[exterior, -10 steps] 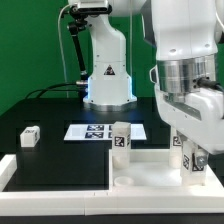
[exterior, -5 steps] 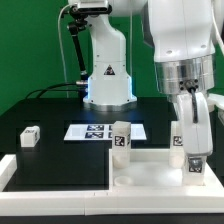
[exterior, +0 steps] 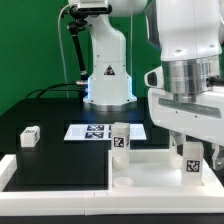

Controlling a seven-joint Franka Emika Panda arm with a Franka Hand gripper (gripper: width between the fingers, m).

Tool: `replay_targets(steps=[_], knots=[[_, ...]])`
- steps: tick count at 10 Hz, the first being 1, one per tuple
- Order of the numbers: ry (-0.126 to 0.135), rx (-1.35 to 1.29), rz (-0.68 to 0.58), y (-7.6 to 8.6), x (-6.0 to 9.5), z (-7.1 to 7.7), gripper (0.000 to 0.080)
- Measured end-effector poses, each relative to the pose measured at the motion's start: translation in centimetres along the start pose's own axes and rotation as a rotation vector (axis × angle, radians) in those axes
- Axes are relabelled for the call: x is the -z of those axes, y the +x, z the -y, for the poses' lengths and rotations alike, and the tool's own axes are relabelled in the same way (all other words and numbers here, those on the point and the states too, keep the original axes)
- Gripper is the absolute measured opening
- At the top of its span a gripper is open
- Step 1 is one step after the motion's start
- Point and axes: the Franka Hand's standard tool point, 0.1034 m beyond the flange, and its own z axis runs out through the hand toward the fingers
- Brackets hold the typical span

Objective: Assemble square table

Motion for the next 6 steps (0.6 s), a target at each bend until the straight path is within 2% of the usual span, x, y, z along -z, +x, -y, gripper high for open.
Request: replay_targets(steps=[1,3,5,6], knots=[[0.0,0.043,0.0,-0.02,-0.02,0.0,0.0648],[-0.006,0.329,-0.01,0.61,0.11,-0.19,0.0649],[-0.039,0.722,-0.039,0.77,0.15,-0.03,0.0649],[-0.045,0.831,-0.044,0.67,0.12,0.07,0.0649]])
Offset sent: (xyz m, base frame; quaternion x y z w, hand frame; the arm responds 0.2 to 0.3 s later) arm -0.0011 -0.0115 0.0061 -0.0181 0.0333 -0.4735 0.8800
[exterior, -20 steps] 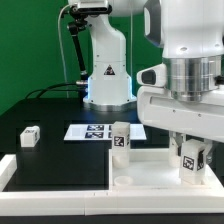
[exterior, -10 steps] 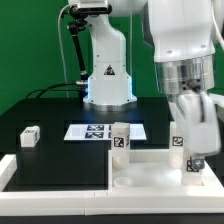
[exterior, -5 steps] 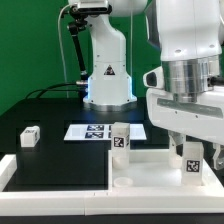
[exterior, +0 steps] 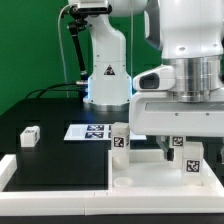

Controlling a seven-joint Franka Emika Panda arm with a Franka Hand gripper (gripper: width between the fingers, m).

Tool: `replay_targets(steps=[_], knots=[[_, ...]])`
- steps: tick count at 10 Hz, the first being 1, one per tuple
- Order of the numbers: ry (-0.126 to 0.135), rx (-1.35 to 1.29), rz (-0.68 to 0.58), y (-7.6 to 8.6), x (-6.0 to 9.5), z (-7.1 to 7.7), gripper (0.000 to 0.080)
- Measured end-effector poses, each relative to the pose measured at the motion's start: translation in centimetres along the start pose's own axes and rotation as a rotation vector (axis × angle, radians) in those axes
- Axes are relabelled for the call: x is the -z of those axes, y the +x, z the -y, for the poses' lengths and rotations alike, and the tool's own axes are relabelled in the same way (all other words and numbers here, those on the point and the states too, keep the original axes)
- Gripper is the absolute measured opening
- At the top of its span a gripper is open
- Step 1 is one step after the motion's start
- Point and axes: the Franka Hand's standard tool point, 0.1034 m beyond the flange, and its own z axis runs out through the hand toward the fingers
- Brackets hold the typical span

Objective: Assemble square table

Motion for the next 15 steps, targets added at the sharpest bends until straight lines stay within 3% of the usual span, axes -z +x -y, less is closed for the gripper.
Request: replay_targets(steps=[1,2,3,4,5,8,15], knots=[[0.002,-0.031,0.001,-0.01,-0.01,0.01,0.0649],[0.002,-0.031,0.0,0.0,-0.01,-0.02,0.051],[0.003,-0.07,0.001,-0.01,-0.01,0.01,0.051],[0.002,-0.146,0.002,-0.03,-0.03,-0.04,0.0372],[0.001,-0.221,0.002,-0.02,-0.04,-0.15,0.0291],[0.002,-0.389,0.003,0.0,-0.05,-0.24,0.0291],[0.051,-1.313,0.103,0.0,-0.12,-0.43,0.0291]])
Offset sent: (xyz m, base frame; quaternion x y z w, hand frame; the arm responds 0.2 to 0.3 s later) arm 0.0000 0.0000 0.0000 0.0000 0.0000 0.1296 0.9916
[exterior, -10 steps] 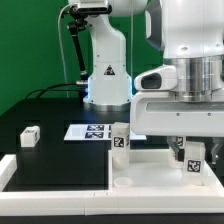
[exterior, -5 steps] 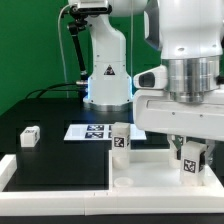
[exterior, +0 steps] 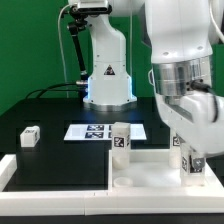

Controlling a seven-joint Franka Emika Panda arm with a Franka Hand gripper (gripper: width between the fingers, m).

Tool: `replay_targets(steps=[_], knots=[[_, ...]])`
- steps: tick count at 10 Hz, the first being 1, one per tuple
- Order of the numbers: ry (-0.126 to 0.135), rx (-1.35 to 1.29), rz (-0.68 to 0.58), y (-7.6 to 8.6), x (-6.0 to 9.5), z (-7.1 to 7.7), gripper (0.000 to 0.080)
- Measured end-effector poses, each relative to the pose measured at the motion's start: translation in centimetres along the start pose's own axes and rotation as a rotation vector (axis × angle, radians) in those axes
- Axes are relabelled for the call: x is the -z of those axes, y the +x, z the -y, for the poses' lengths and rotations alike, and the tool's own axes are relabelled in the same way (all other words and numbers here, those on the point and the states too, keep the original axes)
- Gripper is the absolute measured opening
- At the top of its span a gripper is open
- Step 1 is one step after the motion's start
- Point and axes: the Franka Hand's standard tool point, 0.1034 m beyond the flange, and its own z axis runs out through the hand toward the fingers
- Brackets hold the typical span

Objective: Assemble square table

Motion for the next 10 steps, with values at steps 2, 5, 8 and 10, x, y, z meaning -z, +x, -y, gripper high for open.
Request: replay_targets(steps=[2,5,8,10], knots=[[0.002,-0.155,0.001,-0.05,0.0,0.02,0.0291],[0.001,-0.31,-0.007,-0.02,-0.01,-0.06,0.0291],[-0.001,-0.3,-0.013,0.08,-0.1,-0.18,0.0358],[0.001,-0.298,-0.013,0.05,-0.07,-0.15,0.0617]])
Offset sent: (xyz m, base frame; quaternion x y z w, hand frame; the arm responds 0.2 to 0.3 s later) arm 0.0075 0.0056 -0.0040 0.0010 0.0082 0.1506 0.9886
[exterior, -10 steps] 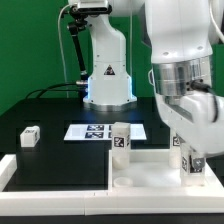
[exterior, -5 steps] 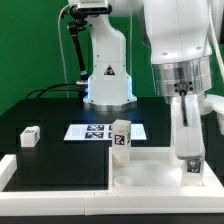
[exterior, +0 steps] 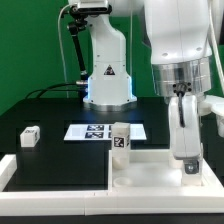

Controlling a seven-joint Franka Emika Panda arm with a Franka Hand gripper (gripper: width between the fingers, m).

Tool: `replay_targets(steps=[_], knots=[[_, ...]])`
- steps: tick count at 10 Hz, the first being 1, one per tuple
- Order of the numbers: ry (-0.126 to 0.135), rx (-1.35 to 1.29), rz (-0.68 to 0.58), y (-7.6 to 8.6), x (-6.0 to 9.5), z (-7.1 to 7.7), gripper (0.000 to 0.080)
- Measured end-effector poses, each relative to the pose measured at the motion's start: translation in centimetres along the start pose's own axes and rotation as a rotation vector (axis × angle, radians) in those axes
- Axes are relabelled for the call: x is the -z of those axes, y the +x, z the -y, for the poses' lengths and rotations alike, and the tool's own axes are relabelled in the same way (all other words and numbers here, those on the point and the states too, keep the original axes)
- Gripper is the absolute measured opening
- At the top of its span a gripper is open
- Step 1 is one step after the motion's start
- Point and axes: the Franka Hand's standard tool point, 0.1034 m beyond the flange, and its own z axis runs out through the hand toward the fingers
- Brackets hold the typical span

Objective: Assemble square table

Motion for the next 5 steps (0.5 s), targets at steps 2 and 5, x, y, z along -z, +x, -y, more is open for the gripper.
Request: replay_targets(steps=[2,5], knots=[[0.03,0.077,0.018,0.3,3.0,-0.1,0.0644],[0.047,0.11,0.023,1.3,5.5,-0.2,0.0649]])
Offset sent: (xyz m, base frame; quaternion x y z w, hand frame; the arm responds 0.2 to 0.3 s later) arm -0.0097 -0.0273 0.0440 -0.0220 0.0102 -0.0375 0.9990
